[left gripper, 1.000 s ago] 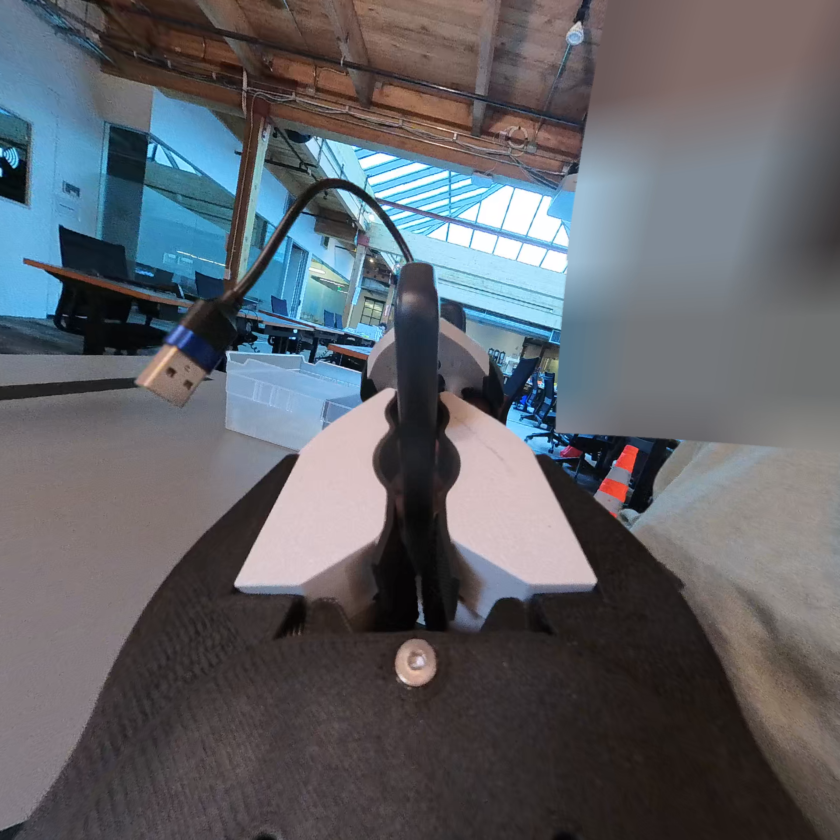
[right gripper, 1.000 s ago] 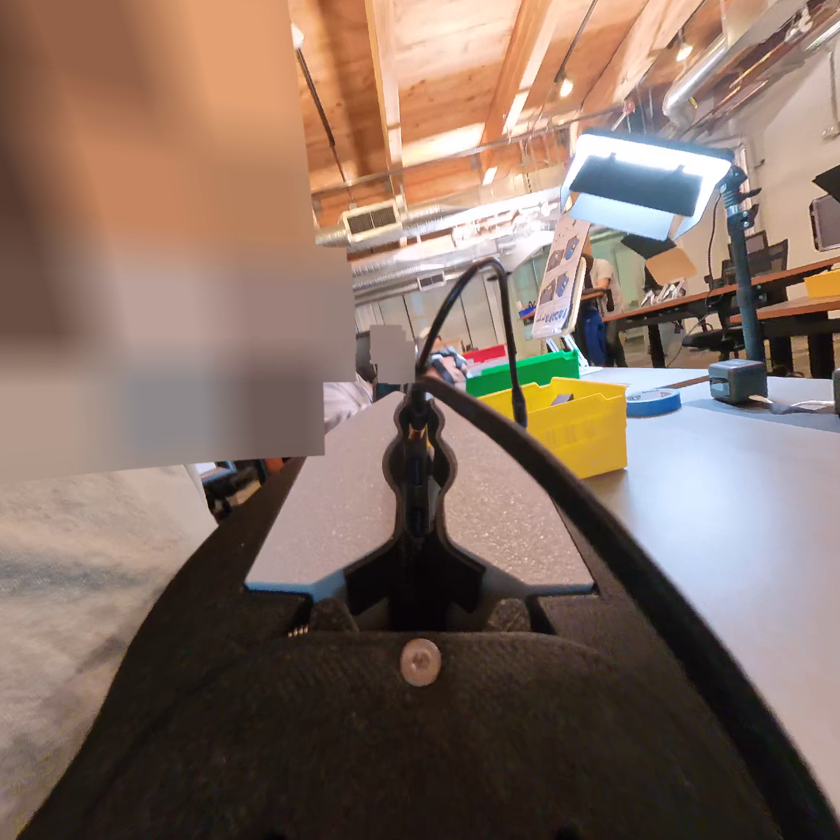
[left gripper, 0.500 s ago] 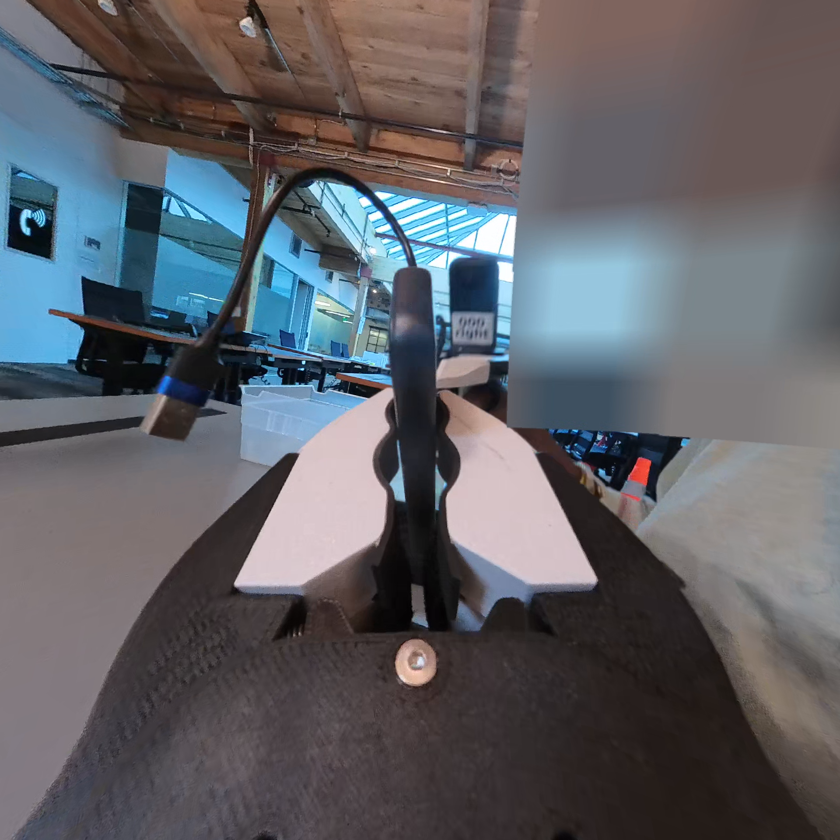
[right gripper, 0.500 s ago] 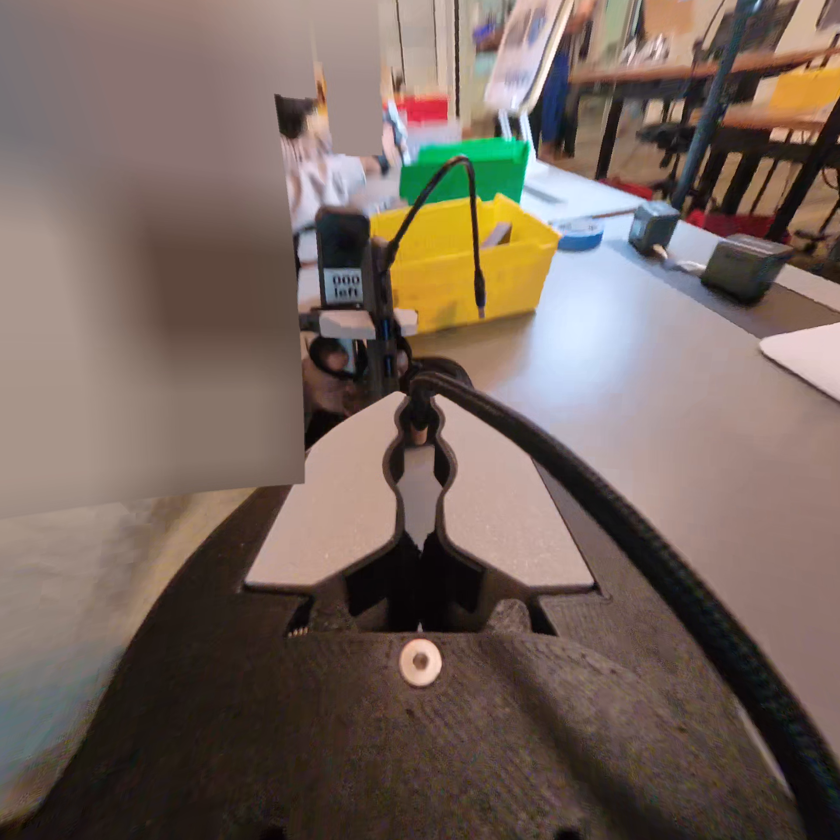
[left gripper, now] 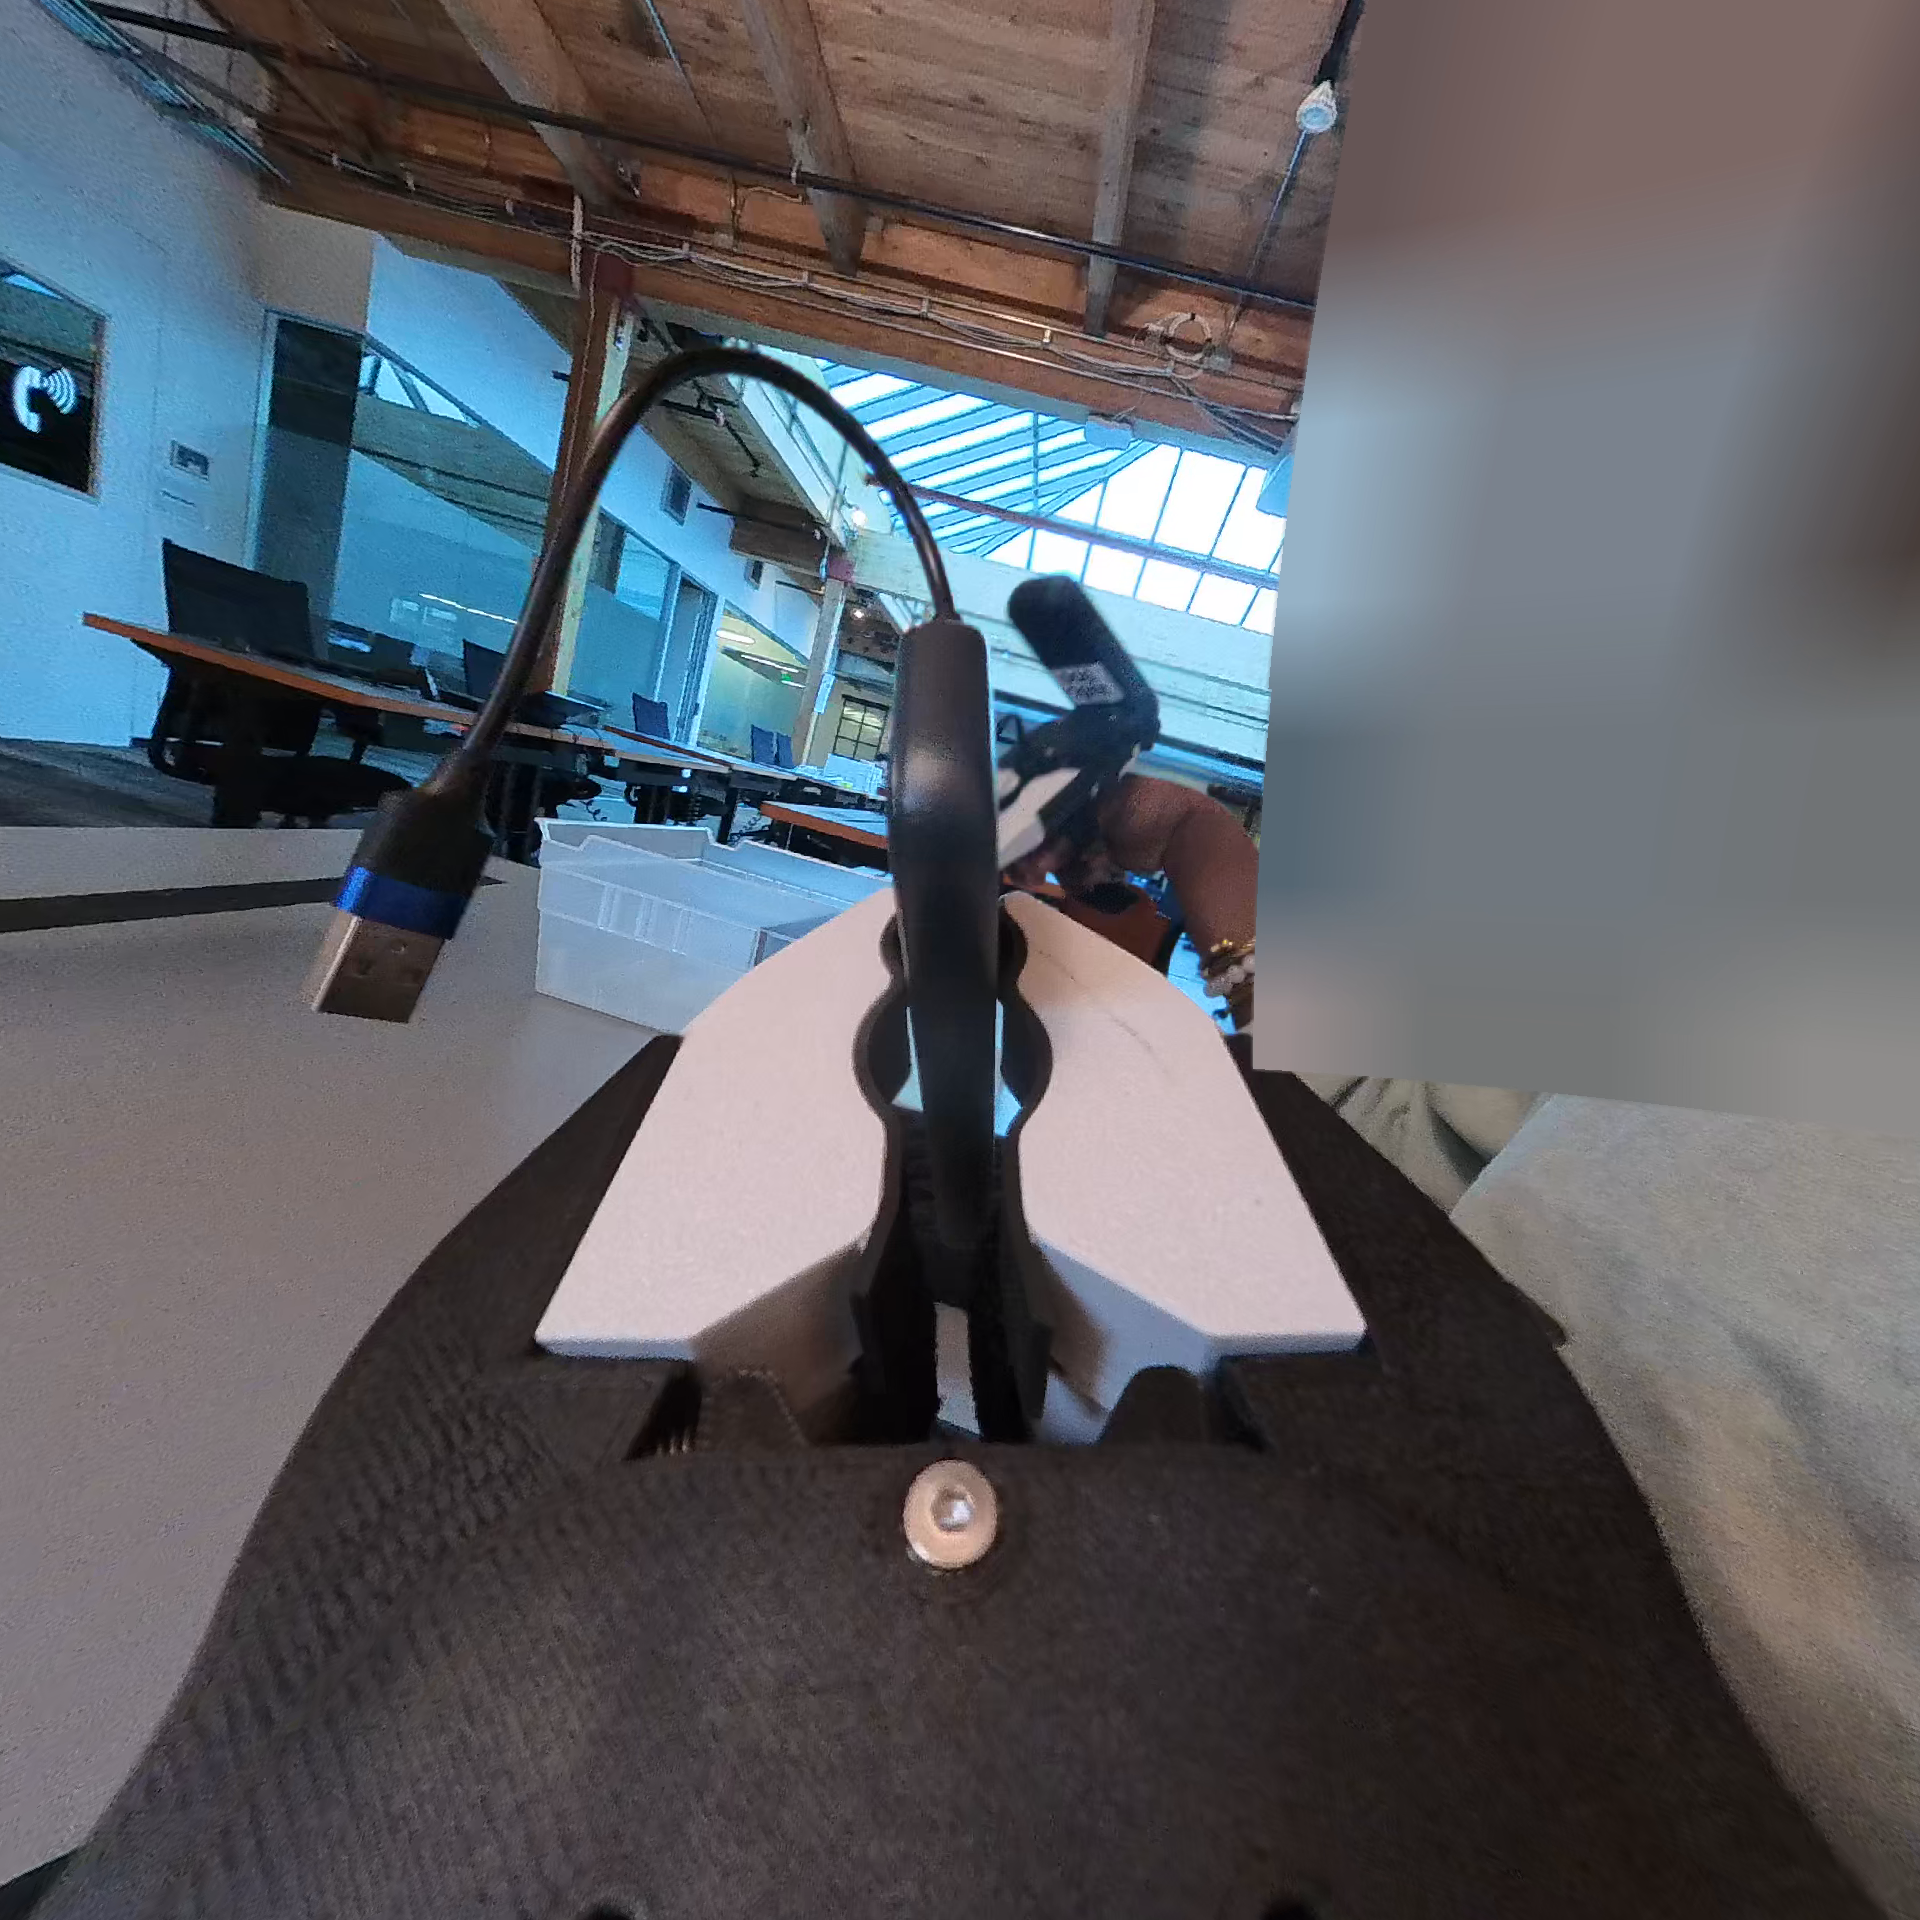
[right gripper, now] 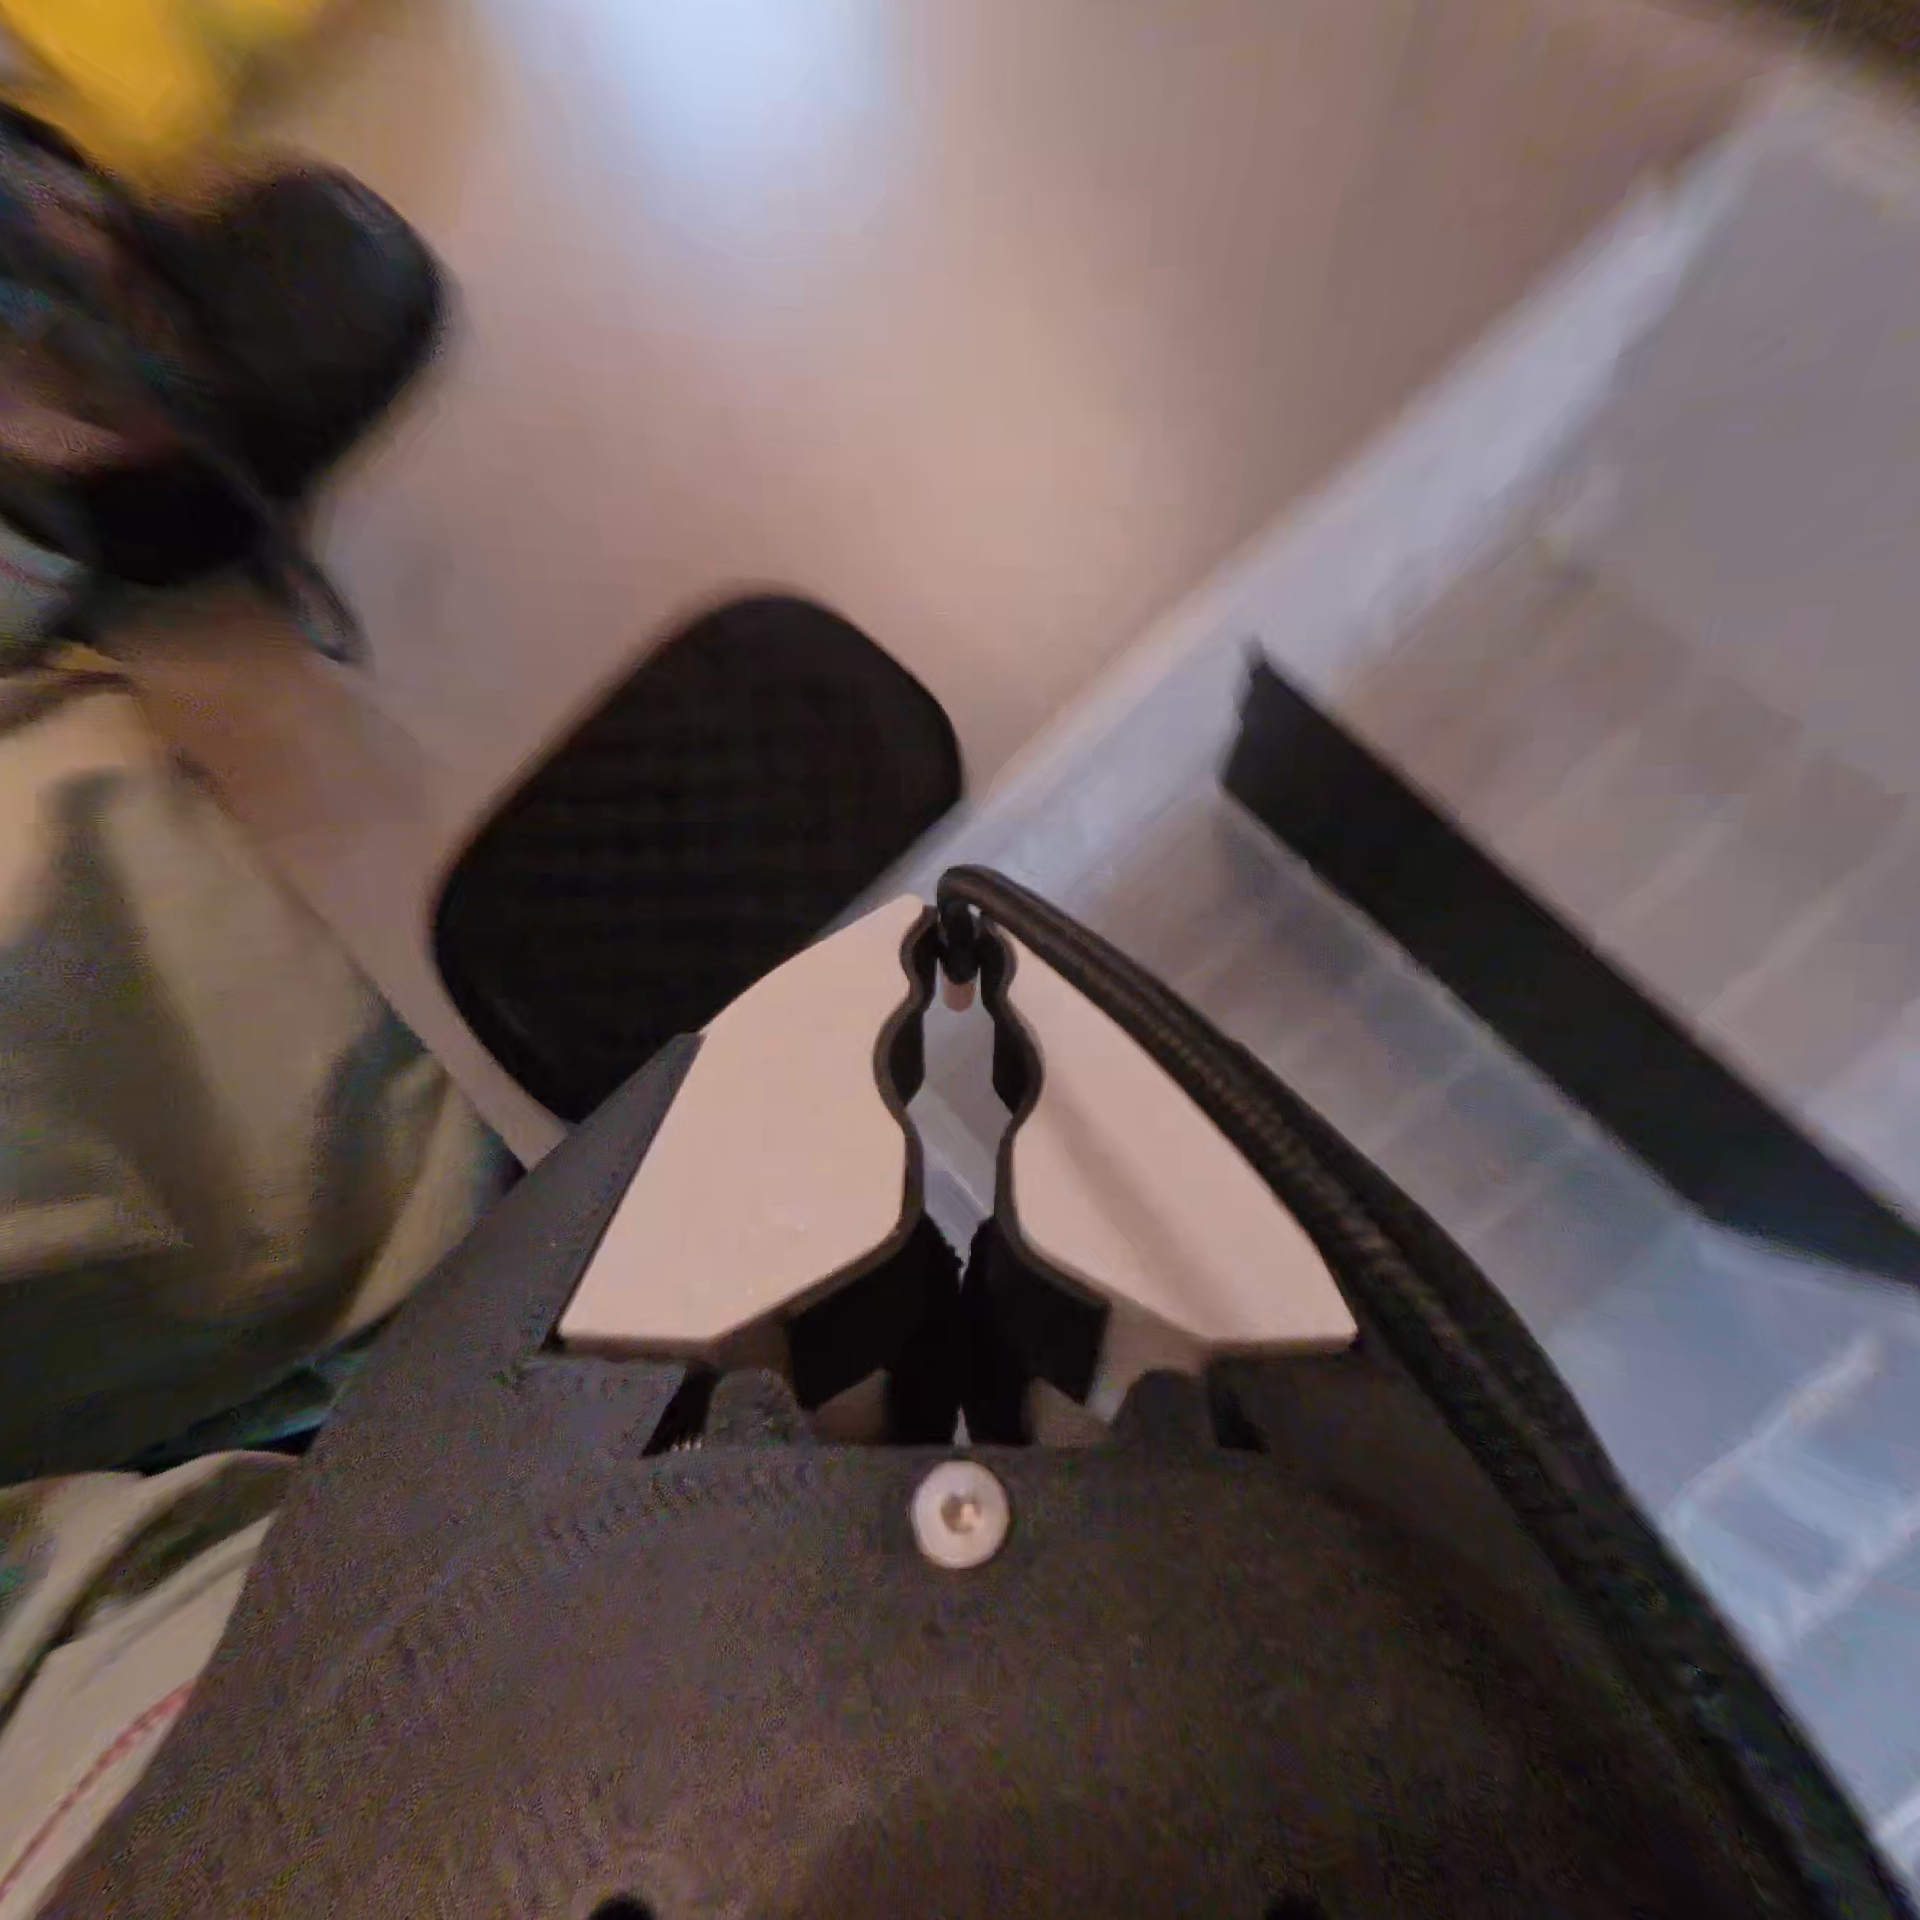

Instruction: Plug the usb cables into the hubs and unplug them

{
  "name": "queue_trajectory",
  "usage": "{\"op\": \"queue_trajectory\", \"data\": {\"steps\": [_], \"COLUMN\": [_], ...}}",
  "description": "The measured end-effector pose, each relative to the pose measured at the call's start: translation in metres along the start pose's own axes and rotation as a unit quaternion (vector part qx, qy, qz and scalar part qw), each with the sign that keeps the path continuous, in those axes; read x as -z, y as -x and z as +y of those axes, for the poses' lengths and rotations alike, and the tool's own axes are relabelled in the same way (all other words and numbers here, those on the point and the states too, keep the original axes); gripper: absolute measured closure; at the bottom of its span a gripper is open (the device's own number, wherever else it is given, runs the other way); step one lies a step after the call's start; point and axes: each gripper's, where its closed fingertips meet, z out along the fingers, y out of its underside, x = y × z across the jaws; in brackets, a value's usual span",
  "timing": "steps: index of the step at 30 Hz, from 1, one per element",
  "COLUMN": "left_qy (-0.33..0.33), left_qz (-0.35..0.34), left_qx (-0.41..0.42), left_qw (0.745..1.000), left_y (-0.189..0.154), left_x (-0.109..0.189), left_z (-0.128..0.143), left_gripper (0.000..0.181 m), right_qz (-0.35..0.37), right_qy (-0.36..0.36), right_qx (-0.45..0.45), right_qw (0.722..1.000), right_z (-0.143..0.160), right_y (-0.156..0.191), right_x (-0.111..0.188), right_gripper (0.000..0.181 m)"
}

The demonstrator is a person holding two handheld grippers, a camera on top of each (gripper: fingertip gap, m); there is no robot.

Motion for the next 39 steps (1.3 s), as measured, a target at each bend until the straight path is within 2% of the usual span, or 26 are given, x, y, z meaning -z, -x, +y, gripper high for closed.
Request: {"op": "queue_trajectory", "data": {"steps": [3, 7, 10, 16, 18, 21, 24, 26, 29, 34, 37, 39], "left_qy": [0.010, 0.014, 0.011, 0.014, 0.012, 0.011, 0.012, 0.011, 0.007, 0.006, 0.006, 0.006], "left_qz": [-0.008, -0.012, -0.014, -0.014, -0.014, -0.015, -0.016, -0.016, -0.016, -0.019, -0.019, -0.020], "left_qx": [-0.004, -0.002, 0.000, -0.003, -0.005, -0.007, -0.011, -0.013, -0.015, -0.017, -0.017, -0.017], "left_qw": [1.000, 1.000, 1.000, 1.000, 1.000, 1.000, 1.000, 1.000, 1.000, 1.000, 1.000, 1.000], "left_y": [0.003, 0.005, 0.006, 0.005, 0.005, 0.005, 0.005, 0.004, 0.004, 0.005, 0.005, 0.006], "left_x": [-0.001, -0.001, -0.001, -0.002, -0.001, -0.001, -0.001, -0.001, -0.001, -0.001, -0.002, -0.002], "left_z": [0.003, 0.005, 0.004, 0.005, 0.005, 0.004, 0.004, 0.004, 0.003, 0.003, 0.004, 0.004], "left_gripper": [0.168, 0.168, 0.168, 0.168, 0.168, 0.168, 0.168, 0.168, 0.169, 0.168, 0.168, 0.168], "right_qz": [0.040, 0.007, 0.007, 0.028, 0.061, 0.123, 0.203, 0.250, 0.307, 0.329, 0.292, 0.304], "right_qy": [0.114, 0.163, 0.180, 0.237, 0.261, 0.218, 0.126, 0.085, 0.060, 0.065, 0.112, 0.143], "right_qx": [-0.071, -0.100, -0.113, -0.111, -0.110, -0.095, -0.074, -0.072, -0.074, -0.067, -0.080, -0.069], "right_qw": [0.990, 0.982, 0.977, 0.965, 0.957, 0.964, 0.968, 0.962, 0.947, 0.940, 0.947, 0.939], "right_z": [0.059, 0.089, 0.094, 0.096, 0.098, 0.083, 0.059, 0.054, 0.060, 0.073, 0.090, 0.098], "right_y": [-0.027, -0.024, -0.024, -0.025, -0.032, -0.046, -0.070, -0.092, -0.129, -0.153, -0.148, -0.149], "right_x": [-0.017, -0.033, -0.031, -0.014, -0.005, 0.006, 0.016, 0.019, 0.014, -0.009, -0.027, -0.026], "right_gripper": [0.174, 0.173, 0.156, 0.151, 0.149, 0.146, 0.128, 0.139, 0.176, 0.180, 0.180, 0.178]}}
